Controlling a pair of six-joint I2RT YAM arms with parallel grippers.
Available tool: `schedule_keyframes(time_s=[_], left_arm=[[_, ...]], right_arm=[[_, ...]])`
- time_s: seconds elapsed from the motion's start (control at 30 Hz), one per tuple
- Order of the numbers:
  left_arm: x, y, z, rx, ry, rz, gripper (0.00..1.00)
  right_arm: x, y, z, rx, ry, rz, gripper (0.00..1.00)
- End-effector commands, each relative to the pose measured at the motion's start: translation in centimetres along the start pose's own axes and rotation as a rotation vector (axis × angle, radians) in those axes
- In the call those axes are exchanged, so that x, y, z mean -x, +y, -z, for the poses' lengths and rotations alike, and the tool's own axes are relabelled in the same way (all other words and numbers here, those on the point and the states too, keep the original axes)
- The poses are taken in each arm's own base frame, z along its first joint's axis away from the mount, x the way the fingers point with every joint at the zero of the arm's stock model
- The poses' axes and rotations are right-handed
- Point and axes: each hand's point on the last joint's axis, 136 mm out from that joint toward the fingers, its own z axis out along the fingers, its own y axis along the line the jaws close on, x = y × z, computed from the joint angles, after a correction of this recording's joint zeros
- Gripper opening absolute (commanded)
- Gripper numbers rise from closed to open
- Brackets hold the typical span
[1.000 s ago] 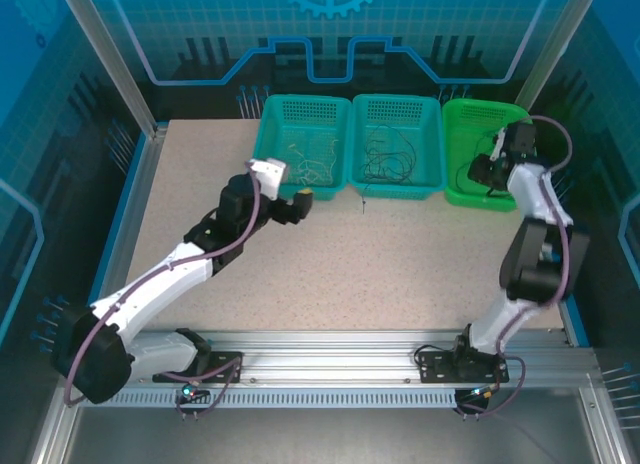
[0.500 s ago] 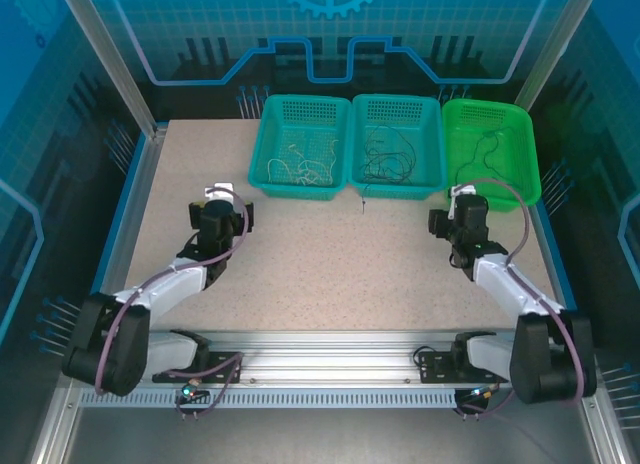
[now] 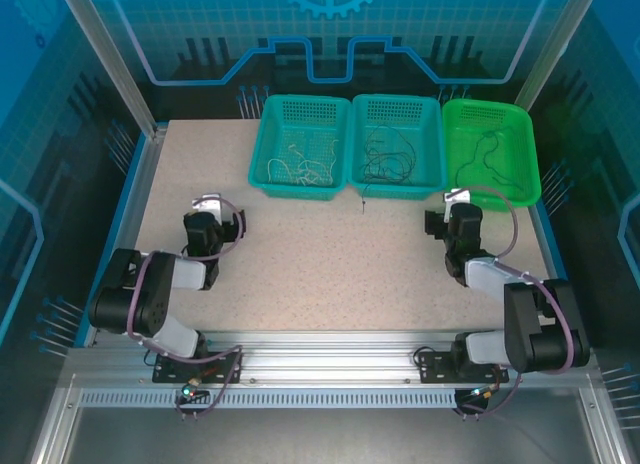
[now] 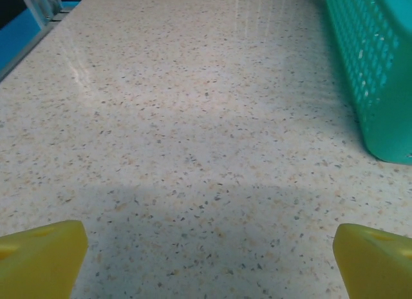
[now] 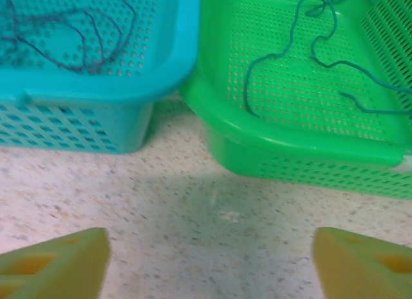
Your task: Untangle the cables
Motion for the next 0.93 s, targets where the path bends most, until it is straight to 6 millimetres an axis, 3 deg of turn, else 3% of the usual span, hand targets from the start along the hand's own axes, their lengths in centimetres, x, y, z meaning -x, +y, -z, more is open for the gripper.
schedule_keyframes(time_s=[0.0, 0.07, 0.13, 0.3, 0.9], left_arm=[[2.1, -1.8, 0.2, -0.117, -0.084, 0.031, 0.99], [2.1, -1.6, 0.3, -0.105, -0.093, 0.036, 0.99], [2.1, -0.8, 0.1, -0.061, -0.091, 0.051, 0.99], [2.1, 0.3, 0.0, 0.007, -0.088, 0.076, 0.99], [2.1, -0.4, -0.2, -0.028, -0.075, 0.062, 0.99]], right_arm=[[2.8, 2.7, 0.2, 0.097, -0.153, -0.004, 1.00], [1.6, 3.3, -1.7, 0.079, -0.136, 0.013, 1.00], [0.6, 2.1, -1.6, 0.071, -0.135, -0.052, 1.00], [0.7, 3.1, -1.8, 0.116, -0.115, -0.017, 1.00], [0.8, 3.1, -1.8, 0.116, -0.117, -0.018, 1.00]])
